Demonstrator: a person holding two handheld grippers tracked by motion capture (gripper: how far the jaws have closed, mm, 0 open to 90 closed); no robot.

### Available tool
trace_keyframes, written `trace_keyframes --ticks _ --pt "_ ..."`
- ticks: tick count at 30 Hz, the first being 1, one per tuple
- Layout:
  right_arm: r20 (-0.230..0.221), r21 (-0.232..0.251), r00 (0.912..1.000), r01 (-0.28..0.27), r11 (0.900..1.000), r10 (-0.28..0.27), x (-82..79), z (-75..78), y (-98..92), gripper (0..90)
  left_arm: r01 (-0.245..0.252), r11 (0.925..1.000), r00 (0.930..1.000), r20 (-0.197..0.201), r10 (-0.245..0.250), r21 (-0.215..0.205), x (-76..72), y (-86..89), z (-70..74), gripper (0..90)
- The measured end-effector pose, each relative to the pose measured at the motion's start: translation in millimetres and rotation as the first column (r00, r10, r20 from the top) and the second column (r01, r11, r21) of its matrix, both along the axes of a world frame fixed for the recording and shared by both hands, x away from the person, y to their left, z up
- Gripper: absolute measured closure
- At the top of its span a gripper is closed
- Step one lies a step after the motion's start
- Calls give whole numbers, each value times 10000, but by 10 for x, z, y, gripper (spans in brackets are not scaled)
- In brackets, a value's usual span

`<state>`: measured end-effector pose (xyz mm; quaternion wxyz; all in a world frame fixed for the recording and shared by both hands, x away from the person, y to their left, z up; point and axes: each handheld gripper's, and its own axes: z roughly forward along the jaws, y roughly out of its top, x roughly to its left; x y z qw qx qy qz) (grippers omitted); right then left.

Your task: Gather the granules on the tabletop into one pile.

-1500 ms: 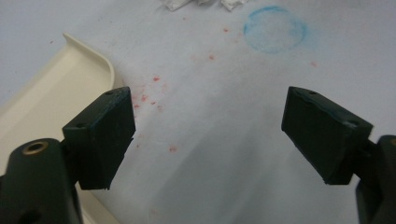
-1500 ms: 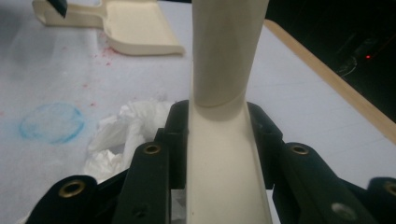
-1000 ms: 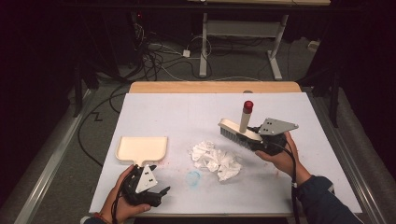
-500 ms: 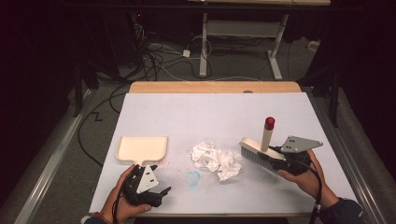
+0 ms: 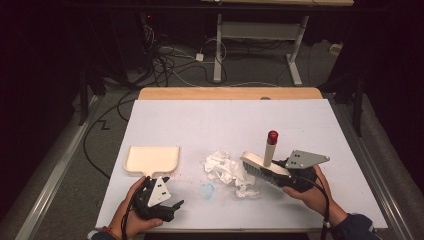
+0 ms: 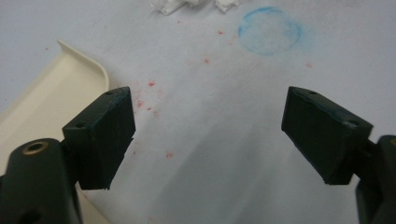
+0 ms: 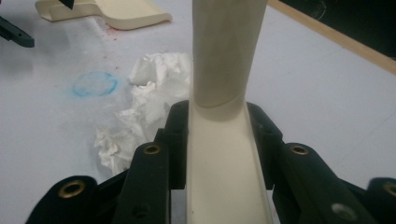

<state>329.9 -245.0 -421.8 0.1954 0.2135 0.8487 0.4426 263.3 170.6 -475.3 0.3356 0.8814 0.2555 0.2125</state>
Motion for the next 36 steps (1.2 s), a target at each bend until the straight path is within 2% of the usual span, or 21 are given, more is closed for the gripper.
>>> trace_keyframes --ticks 8,10,13,19,22,26,29,32,36 --pt "195 767 9998 50 9970 -66 -108 228 -254 675 -76 10000 10000 33 76 -5 -18 9 9 170" --pt "167 929 9994 -310 9952 296 -185 284 -313 675 -72 10000 10000 21 72 8 -17 9 7 170" --pt "102 809 9962 -871 9929 866 -341 317 -350 676 -65 10000 10000 -2 65 30 -13 7 1 171" --pt "-490 359 9864 -1550 9873 1566 -534 214 -327 675 -19 10000 10000 19 19 48 -14 -9 9 170" --pt "-883 313 9826 -1615 9864 1637 -531 126 -262 675 18 10000 10000 8 -18 84 -7 -21 8 171" --pt "-1069 -78 9825 -1540 9880 1523 -493 -2 -168 675 54 9999 10000 -12 -54 96 -3 -25 2 171" --pt "-1037 71 9869 -1235 9923 1236 -443 -49 -149 675 63 9999 10000 -40 -63 84 -1 -19 -4 170" --pt "-777 103 9930 -887 9960 892 -390 -67 -121 675 57 9999 10000 -66 -56 105 -1 -17 -10 170" --pt "-633 187 9956 -678 9975 688 -331 -87 -69 675 55 9999 10000 -54 -55 106 -4 -18 -8 171"
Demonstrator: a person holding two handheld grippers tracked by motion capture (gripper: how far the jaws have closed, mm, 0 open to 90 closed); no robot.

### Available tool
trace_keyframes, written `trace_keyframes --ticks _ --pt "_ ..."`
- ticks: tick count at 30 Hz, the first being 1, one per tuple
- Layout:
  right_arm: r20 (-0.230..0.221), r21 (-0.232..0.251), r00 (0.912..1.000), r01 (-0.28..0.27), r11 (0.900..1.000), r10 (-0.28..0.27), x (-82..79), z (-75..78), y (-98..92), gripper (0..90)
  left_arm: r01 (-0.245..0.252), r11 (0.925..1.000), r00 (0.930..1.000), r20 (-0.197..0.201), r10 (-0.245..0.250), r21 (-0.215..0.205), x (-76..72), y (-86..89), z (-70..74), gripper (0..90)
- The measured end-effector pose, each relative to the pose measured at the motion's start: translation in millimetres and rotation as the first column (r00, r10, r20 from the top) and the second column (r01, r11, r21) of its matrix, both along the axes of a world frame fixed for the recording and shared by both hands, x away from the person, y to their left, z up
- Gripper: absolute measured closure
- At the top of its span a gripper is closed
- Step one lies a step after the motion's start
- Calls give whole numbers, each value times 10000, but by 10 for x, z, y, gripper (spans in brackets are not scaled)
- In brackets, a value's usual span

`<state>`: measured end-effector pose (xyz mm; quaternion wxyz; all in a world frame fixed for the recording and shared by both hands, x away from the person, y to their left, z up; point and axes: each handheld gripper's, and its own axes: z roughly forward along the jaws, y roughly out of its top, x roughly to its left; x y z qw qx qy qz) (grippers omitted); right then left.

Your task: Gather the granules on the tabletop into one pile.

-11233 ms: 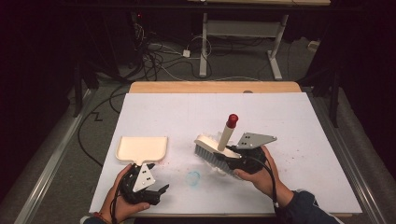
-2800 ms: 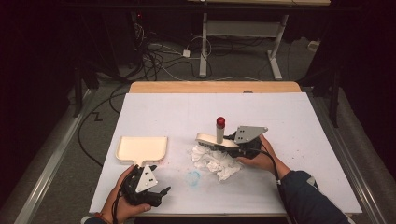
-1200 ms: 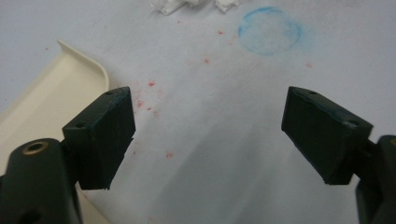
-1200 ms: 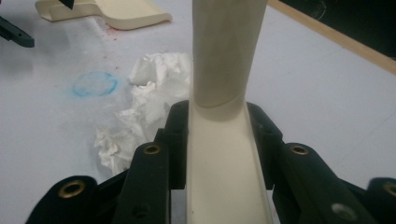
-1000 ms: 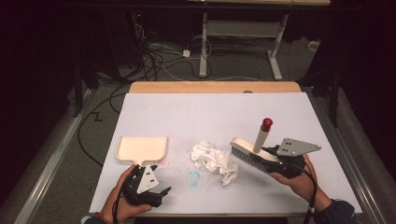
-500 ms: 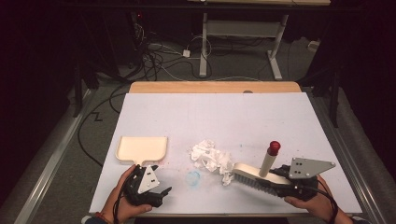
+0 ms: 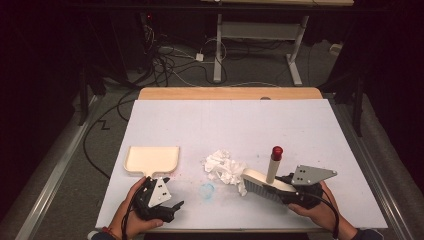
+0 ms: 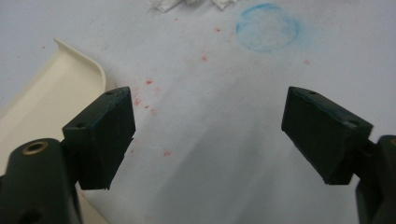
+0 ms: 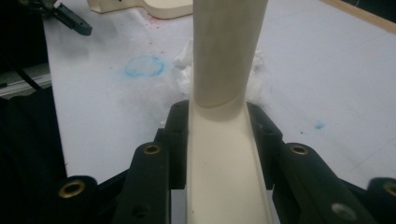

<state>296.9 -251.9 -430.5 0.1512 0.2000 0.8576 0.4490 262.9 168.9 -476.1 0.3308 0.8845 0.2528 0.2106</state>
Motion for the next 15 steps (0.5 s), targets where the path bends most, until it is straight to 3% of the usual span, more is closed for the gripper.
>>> trace_keyframes --ticks 8,15 --pt "388 -5 9989 276 9996 -276 144 -40 180 676 31 10000 10000 -55 -31 48 4 -14 -11 171" --pt "457 103 9984 317 9994 -321 250 -44 299 675 33 10000 10000 -93 -32 65 7 -16 -19 171"
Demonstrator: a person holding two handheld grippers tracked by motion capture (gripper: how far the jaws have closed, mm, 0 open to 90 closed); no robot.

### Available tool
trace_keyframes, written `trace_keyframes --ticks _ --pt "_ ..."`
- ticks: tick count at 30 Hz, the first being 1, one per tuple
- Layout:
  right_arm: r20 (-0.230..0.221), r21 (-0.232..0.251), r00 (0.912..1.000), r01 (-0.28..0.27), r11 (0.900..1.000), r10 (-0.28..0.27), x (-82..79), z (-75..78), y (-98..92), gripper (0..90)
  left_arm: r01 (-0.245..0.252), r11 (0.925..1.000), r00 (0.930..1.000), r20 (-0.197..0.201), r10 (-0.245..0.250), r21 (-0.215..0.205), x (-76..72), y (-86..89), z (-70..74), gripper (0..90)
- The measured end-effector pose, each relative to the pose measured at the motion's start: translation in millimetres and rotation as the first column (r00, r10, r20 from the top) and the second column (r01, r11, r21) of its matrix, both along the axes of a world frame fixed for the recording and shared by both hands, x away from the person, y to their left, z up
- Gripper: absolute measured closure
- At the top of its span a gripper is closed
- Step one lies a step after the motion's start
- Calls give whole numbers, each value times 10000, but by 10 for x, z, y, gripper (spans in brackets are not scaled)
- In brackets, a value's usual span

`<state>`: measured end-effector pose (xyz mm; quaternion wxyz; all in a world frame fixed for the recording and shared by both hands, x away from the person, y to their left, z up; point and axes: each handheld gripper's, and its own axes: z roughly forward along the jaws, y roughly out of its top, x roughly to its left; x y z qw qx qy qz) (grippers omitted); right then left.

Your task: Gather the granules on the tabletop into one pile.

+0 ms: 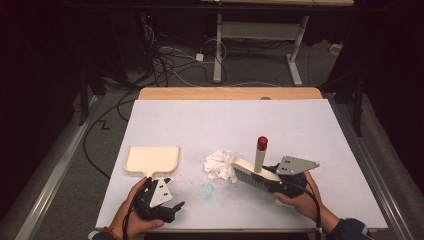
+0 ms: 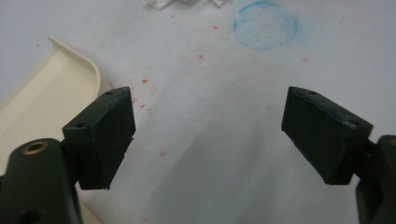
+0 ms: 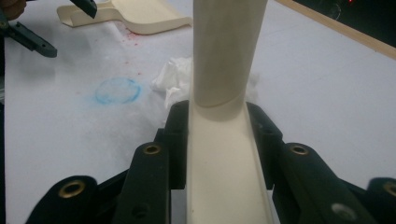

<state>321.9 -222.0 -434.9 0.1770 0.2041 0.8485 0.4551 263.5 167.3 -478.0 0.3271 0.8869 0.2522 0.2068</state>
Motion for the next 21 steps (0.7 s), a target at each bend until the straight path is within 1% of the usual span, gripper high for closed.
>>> trace_keyframes --ticks 5,7,9,11,13,15,17,21 --pt "153 -72 9998 -117 9999 118 34 11 79 675 -13 10000 10000 -1 13 -7 -5 4 0 171" --pt "37 6 9998 -177 9998 177 35 21 75 675 -25 10000 10000 4 25 -6 -7 10 0 171" --pt "33 20 9998 -205 9998 205 12 46 52 675 -36 10000 10000 39 36 -17 -9 15 6 170" --pt "32 148 9997 -252 9996 251 -22 93 18 675 -54 10000 10000 52 54 -28 -11 19 11 170" --pt "99 284 9997 -212 9994 209 -59 152 -20 675 -69 10000 10000 57 69 -5 -11 18 11 170" --pt "239 322 9996 -159 9994 151 -103 215 -65 675 -60 10000 10000 62 60 -6 -14 16 13 170" --pt "307 357 9994 -192 9992 182 -133 253 -107 674 -67 10000 9999 94 68 -3 -14 19 20 171" --pt "378 497 9993 -87 9987 68 -186 321 -205 675 -115 9999 9998 132 116 -54 -16 25 27 170"
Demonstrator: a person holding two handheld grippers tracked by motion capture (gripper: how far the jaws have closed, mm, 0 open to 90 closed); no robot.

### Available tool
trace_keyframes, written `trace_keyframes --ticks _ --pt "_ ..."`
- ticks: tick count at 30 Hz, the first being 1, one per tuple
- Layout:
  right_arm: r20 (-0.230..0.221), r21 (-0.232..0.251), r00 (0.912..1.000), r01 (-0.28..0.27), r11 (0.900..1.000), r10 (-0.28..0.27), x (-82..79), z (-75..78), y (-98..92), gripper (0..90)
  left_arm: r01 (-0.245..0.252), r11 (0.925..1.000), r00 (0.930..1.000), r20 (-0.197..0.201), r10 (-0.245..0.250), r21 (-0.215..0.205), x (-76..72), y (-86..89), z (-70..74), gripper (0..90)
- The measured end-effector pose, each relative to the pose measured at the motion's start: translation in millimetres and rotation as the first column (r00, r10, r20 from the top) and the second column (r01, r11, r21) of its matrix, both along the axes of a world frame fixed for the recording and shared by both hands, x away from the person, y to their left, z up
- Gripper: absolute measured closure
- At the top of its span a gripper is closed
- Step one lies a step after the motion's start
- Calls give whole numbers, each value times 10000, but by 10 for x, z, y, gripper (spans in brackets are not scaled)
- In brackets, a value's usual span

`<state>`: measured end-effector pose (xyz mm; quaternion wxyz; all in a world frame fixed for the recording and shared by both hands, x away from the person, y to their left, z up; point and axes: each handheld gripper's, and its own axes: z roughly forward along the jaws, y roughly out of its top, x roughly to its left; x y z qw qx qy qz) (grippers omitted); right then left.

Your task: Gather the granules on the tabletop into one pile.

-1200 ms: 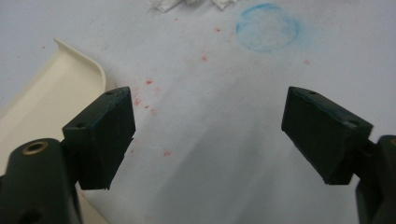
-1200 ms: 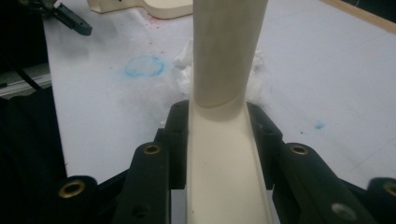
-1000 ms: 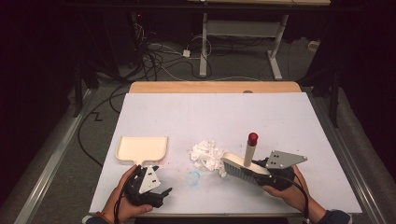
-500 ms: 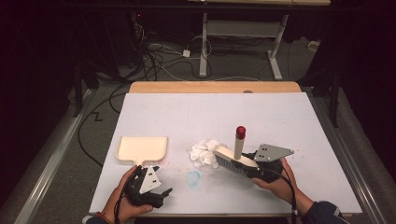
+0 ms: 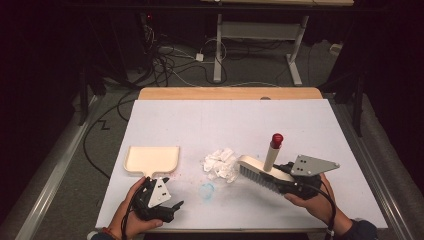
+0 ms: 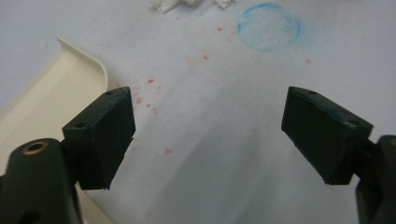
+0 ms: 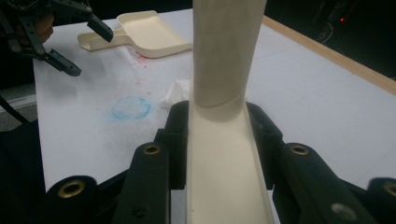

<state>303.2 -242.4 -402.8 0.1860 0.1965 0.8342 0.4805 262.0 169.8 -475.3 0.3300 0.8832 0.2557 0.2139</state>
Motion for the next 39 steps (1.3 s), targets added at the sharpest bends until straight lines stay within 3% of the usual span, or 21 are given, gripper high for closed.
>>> trace_keyframes --ticks 6,12,20,25,35,39 --pt "247 280 9990 361 9990 -368 -1 94 -151 675 -78 10000 10000 34 78 -45 3 19 9 170" --pt "329 351 9940 1029 9941 -1041 84 85 -258 675 -106 9999 9999 17 106 -17 6 18 4 171" --pt "282 -164 9878 1534 9880 -1529 217 -64 -214 675 -41 10000 10000 -28 41 57 11 7 -5 170" --pt "116 -373 9880 1546 9873 -1542 292 -146 -159 675 -72 10000 10000 -44 72 54 11 9 -7 171" --pt "160 856 9927 1181 9893 -1198 188 41 -218 674 -127 9999 9999 6 127 14 11 21 0 170" --pt "505 740 9864 1528 9855 -1567 154 97 -252 675 -135 9999 9999 3 135 26 10 19 2 171"
